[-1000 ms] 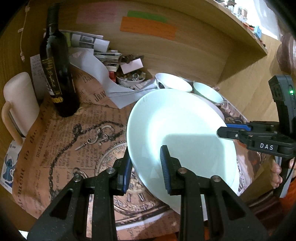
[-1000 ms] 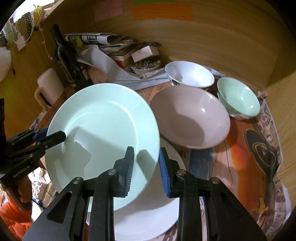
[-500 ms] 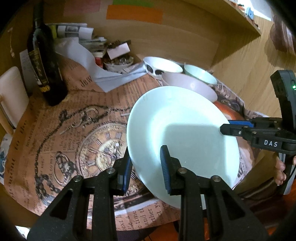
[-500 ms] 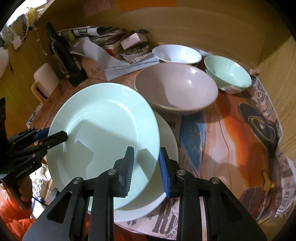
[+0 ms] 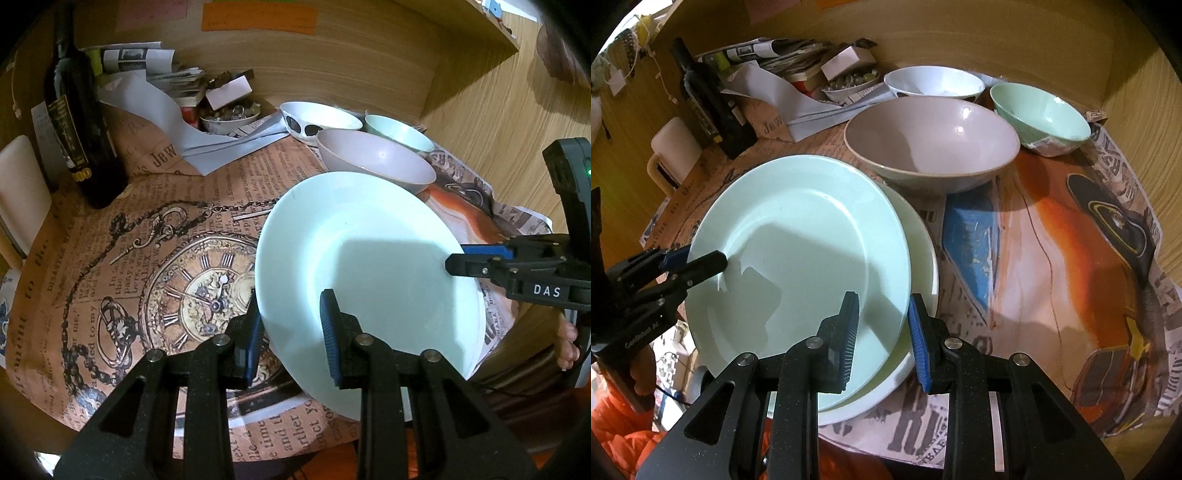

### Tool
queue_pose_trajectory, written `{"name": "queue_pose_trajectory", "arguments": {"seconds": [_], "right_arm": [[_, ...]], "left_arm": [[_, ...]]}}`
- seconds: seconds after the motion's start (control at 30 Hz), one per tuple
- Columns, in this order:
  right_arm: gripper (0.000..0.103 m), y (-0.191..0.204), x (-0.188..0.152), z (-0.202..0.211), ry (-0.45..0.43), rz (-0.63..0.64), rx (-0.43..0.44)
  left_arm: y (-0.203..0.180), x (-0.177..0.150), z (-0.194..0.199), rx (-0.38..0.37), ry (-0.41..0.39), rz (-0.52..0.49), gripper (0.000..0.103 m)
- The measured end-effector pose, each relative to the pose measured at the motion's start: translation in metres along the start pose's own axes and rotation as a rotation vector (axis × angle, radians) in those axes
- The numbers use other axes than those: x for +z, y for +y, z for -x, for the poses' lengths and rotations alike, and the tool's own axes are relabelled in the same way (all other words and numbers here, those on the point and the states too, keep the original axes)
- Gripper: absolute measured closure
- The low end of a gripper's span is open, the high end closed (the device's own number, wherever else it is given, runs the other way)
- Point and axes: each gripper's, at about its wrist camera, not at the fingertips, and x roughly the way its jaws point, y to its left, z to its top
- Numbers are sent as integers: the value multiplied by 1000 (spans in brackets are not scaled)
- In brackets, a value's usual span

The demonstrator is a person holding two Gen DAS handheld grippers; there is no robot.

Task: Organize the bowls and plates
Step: 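Carry the mint green plate with the left gripper over the white plate, then lower the mint green plate onto the white plate and open the left gripper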

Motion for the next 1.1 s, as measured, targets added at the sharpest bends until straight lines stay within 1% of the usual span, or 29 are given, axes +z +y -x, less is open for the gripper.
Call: {"name": "queue_pose_trajectory", "arguments": {"seconds": [0.3,0.4,0.5,0.77,0.83,0.87,1.03,1.1], "right_arm": [[78,-1,-3,0,-2,-13,21],[78,-1,-5,1,-4,-15,22],[78,-1,-7,2,-7,-20,27],[78,-6,-7,6,-23,-40,33],[78,-7,-8,6,-26,-47,40],[78,-6,-8,6,-28,-49,41],[78,-3,-10,7,-41,-28,20],[77,-2,-9,11,-60,-22,-8]], "left_arm": [[2,3,-4,11,5,-11,73],[2,4,-8,16,21,-14,72],[5,3,-16,2,48,5,70],[0,6,-22,22,41,-23,69],[-2,6,-22,19,36,-31,65],[-2,6,-23,20,33,-34,64],[-1,7,-24,10,37,-54,60],[1,9,-22,5,37,-54,60]]}}
